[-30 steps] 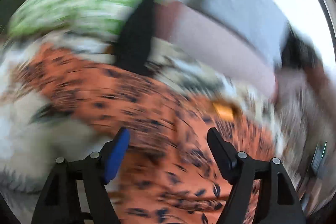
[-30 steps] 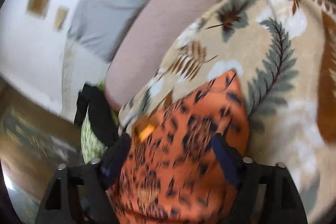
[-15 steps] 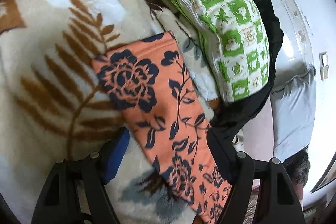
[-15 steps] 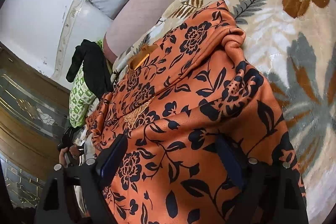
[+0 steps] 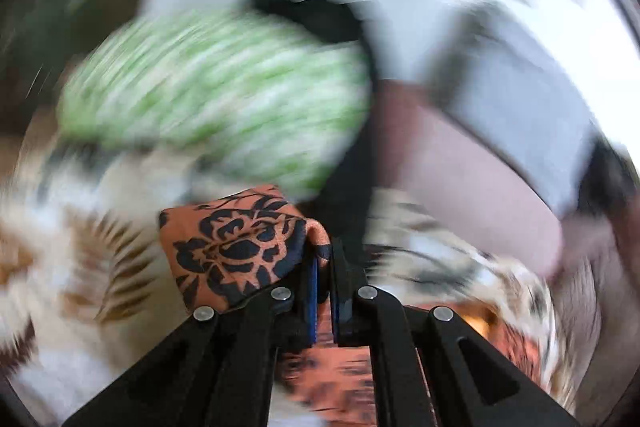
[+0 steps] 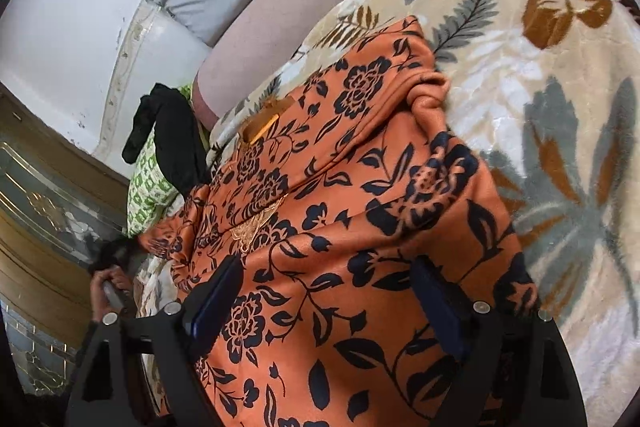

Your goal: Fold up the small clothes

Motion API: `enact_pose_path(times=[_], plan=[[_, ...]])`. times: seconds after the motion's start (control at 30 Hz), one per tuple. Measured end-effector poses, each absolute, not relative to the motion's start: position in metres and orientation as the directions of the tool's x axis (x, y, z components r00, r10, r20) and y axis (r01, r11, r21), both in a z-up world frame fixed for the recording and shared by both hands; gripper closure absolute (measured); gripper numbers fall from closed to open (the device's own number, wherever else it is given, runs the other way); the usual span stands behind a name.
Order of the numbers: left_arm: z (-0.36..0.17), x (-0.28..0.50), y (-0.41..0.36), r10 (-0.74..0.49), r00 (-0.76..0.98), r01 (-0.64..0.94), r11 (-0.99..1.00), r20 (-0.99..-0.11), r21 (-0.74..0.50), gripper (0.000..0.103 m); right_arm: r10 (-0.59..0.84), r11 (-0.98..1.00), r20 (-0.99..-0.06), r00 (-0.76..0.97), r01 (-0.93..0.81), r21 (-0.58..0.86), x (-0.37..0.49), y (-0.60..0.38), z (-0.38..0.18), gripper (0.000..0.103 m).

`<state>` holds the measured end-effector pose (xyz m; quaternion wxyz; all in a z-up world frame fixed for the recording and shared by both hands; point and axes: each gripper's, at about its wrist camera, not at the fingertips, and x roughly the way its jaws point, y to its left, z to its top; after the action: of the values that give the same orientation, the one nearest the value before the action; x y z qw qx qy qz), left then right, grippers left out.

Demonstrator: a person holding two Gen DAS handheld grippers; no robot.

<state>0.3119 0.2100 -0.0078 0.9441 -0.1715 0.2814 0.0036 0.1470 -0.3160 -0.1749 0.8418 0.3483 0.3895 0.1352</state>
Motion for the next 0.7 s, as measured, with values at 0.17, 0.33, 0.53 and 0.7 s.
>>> enact_pose_path(times=[0.17,0.33,0.53,0.7], plan=[[0.030,0.298,0.057,-0.256,0.848,0.196,0.965,-0.463,-0.175,0.099,0.496,0.712,-0.535,0.684,0.032,0.701,0.137,-0.325,-0.166,0.016],[-0.038,0.302,-0.067,-0.400,0.633,0.436,0.892,-0.663,-0.122,0.036,0.483,0.690,-0.525,0.701,0.063,0.721,0.126,-0.346,-0.164,0.015],[-0.084,0.304,0.007,-0.344,0.580,0.203,0.939,-0.738,-0.278,0.035,0.494,0.688,-0.497,0.714,0.030,0.725,0.132,-0.358,-0.146,0.015],[-0.108,0.300,0.096,-0.130,0.614,0.000,0.986,-0.779,-0.164,0.033,0.578,0.662,-0.472,0.666,-0.043,0.749,0.194,-0.339,-0.130,0.015]])
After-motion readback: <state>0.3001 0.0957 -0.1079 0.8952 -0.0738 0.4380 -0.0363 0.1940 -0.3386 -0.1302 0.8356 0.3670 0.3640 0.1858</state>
